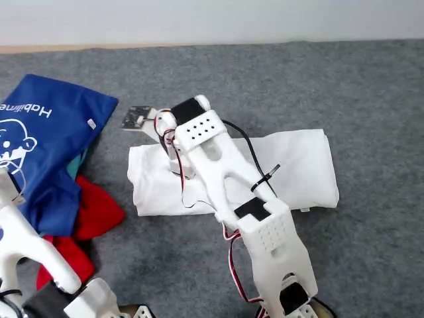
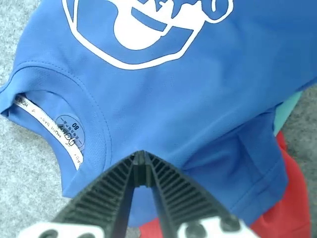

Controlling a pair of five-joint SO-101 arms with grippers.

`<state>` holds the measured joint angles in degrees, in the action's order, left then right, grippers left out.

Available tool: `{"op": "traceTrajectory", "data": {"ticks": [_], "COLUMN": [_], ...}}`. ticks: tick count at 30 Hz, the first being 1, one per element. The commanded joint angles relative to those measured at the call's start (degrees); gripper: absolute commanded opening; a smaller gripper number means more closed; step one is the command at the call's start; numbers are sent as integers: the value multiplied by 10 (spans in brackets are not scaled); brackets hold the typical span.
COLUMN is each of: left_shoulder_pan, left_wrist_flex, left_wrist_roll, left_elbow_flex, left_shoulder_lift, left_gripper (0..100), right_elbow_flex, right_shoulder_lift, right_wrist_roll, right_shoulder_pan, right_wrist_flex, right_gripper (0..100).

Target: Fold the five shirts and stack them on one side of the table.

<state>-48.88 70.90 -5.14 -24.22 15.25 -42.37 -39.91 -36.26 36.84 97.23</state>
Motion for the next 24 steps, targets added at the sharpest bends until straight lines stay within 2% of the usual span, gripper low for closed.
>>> {"op": "traceTrajectory", "data": {"ticks": [1,13,18,24], "left_shoulder_pan": [4,4,4,4], "left_wrist_flex": [-23,-26,-26,-26], "left_wrist_roll": [-2,-2,-3,-3], "left_elbow_flex": [5,7,7,7], "left_shoulder_lift": [23,23,24,24], "left_gripper": [4,4,4,4], "right_elbow_flex": [-37,-38,-38,-70], "right_shoulder_lift": [8,-68,-102,-60], "right_wrist_roll": [-4,10,19,18], "right_shoulder_pan": [15,52,96,103], "right_wrist_flex": [26,3,21,25], "right_gripper": [86,86,86,86]}}
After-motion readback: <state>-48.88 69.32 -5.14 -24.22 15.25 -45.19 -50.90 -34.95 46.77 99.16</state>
